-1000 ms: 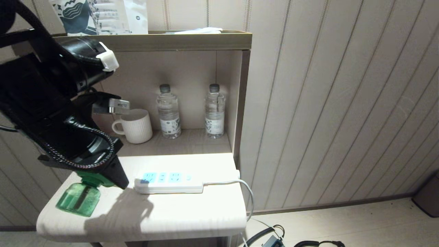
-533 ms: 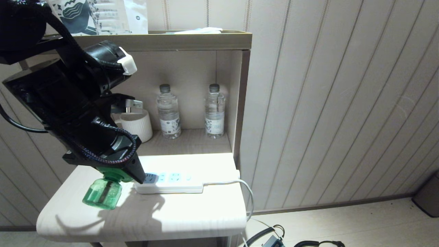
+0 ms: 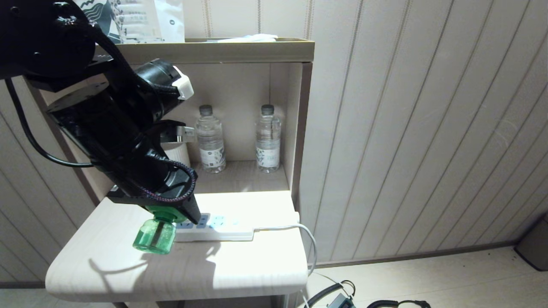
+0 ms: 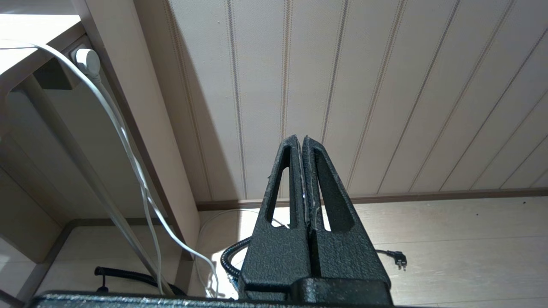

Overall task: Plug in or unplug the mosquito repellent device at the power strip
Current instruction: Insert the plug into the socket

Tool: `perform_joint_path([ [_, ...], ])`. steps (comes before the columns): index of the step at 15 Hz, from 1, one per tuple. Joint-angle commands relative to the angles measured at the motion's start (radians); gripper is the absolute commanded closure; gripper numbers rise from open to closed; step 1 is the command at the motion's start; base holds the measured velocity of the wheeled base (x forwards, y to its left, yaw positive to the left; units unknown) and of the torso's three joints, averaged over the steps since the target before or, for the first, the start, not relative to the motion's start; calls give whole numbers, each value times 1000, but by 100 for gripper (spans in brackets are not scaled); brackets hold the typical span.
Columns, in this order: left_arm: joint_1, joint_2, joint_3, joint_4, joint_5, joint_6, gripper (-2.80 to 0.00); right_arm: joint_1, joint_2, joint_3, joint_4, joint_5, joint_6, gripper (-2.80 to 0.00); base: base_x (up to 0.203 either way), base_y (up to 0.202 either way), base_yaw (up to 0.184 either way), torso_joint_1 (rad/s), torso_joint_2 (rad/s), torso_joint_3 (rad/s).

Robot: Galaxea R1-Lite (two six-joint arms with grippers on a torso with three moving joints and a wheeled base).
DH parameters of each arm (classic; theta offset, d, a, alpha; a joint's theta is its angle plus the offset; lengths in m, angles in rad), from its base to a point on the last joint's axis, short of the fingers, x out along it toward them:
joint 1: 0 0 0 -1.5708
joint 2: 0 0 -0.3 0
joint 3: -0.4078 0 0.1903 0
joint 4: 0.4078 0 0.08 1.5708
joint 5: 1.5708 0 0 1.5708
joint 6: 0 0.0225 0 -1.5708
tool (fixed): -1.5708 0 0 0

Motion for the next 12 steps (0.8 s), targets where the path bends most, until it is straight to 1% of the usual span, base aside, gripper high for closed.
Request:
perform_joint_path([
  [1,0,8,0,13,-1,-3,0,0,0,0,1,0,0,0,0,0,0,0,0,0],
  [3,0,8,0,10,0,-21,0,0,0,0,1,0,2,0,0,0,0,0,0,0],
  [9,-20,-4,2,5,-1,-41,0,0,0,0,1,0,0,0,0,0,0,0,0,0],
  [11,-18,3,0,7,10,-56,0,0,0,0,0,0,0,0,0,0,0,0,0,0],
  [12,-10,10,1,6,32,-60,0,0,0,0,1,0,2,0,0,0,0,0,0,0],
])
